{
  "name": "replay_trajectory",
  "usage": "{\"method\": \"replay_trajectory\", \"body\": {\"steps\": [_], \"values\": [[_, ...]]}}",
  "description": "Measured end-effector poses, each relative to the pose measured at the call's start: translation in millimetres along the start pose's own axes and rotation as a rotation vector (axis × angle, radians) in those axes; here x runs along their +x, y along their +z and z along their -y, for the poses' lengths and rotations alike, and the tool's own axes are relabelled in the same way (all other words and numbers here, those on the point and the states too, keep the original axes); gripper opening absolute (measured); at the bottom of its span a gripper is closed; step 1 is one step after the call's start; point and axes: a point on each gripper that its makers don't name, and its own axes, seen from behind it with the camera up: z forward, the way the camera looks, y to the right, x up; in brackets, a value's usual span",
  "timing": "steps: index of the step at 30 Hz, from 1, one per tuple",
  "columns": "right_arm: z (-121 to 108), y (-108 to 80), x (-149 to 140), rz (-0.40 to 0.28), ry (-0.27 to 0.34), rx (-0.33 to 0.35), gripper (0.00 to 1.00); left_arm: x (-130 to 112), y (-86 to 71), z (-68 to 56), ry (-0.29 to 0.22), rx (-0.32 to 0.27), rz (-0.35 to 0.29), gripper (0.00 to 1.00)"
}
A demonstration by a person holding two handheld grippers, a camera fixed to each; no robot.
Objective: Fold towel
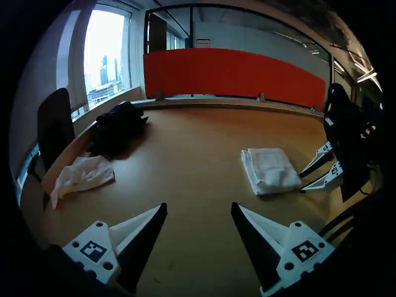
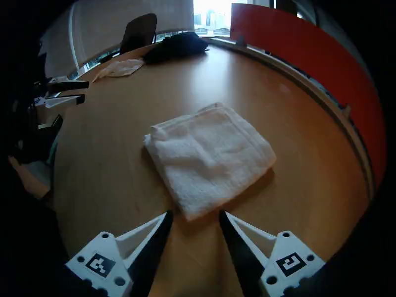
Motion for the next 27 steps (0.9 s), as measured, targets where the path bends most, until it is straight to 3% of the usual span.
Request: {"method": "replay_trajectory", "body": {"steps": [18,27], "values": [[-1.1,4.0,-2.5,-0.002,0.02,-0.022,0.07,-1.1,-1.4,0.9,-0.001,-0.001,0.0,0.96],[-4.4,-1.9,7.5,-0.025,0.013,-0.036,0.04,-0.5,-0.9,0.9,0.001,-0.007,-0.005,0.96]]}}
